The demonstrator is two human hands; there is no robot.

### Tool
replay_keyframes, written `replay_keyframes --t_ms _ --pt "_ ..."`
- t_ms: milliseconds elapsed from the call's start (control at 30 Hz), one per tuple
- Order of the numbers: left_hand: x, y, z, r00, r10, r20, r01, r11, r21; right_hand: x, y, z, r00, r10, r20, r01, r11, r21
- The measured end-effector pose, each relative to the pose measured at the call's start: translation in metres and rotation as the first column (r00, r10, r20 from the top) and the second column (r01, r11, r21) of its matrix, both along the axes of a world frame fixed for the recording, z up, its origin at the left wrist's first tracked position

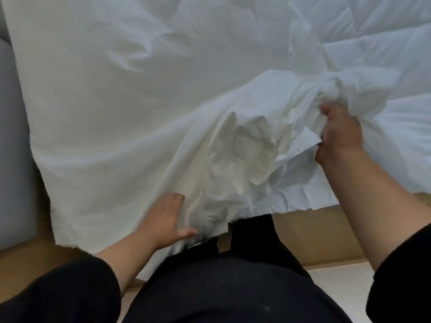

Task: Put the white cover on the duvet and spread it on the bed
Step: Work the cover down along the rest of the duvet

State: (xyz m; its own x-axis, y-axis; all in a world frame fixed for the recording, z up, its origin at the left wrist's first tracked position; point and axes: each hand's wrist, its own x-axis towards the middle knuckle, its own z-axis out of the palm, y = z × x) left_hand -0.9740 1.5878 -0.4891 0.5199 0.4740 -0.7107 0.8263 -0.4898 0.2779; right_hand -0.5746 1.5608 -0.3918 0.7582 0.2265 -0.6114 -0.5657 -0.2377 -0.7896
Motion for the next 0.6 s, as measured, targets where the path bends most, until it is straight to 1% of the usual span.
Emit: replay_keyframes --t_ms 33,67,133,200,233,300,333,367,400,433,500,567,600 --pt "-0.001 -0.006 -0.005 0.998 -0.021 -0.067 0.020 1.000 -0.012 0.004 0.011 0.012 1.000 -0.024 0.015 0.024 1.000 0.012" --pt "0.002 -0.011 -0.009 0.993 0.001 -0.120 -0.004 1.000 -0.026 0.005 0.020 0.022 0.999 -0.042 0.022 0.042 0.999 0.025" --pt "0.014 -0.022 -0.023 0.976 0.119 -0.182 -0.130 0.990 -0.052 0.004 0.035 0.034 0.997 -0.080 -0.008 0.081 0.996 0.033" --pt "0.030 -0.027 -0.042 0.947 0.244 -0.210 -0.258 0.965 -0.042 -0.001 0.042 0.037 0.994 -0.091 -0.065 0.093 0.995 0.029" --pt "0.038 -0.026 -0.050 0.935 0.294 -0.198 -0.302 0.953 -0.012 -0.004 0.045 0.038 0.994 -0.086 -0.072 0.087 0.996 0.015" --pt "0.051 -0.014 -0.068 0.929 0.354 -0.111 -0.349 0.935 0.061 -0.003 0.045 0.031 0.997 -0.068 -0.040 0.067 0.998 -0.021" --pt "0.054 -0.005 -0.076 0.930 0.362 -0.059 -0.355 0.929 0.104 0.001 0.043 0.026 0.999 -0.041 -0.006 0.040 0.998 -0.056" --pt "0.055 0.007 -0.084 0.934 0.357 -0.029 -0.352 0.929 0.112 0.004 0.041 0.022 1.000 -0.003 0.028 0.006 0.995 -0.098" --pt "0.053 0.019 -0.090 0.929 0.369 0.004 -0.368 0.926 0.086 0.008 0.039 0.017 0.997 0.034 0.067 -0.025 0.990 -0.139" --pt "0.049 0.028 -0.096 0.919 0.392 0.036 -0.393 0.919 0.029 0.010 0.037 0.013 0.992 0.084 0.093 -0.066 0.981 -0.185" --pt "0.041 0.040 -0.105 0.892 0.440 0.100 -0.434 0.897 -0.078 0.022 0.035 0.003 0.982 0.133 0.134 -0.090 0.954 -0.287" --pt "0.032 0.039 -0.103 0.834 0.532 0.148 -0.518 0.847 -0.123 0.034 0.035 -0.011 0.973 0.192 0.126 -0.143 0.936 -0.321" --pt "0.029 0.034 -0.098 0.791 0.591 0.158 -0.575 0.807 -0.137 0.034 0.038 -0.014 0.964 0.244 0.104 -0.199 0.926 -0.321"
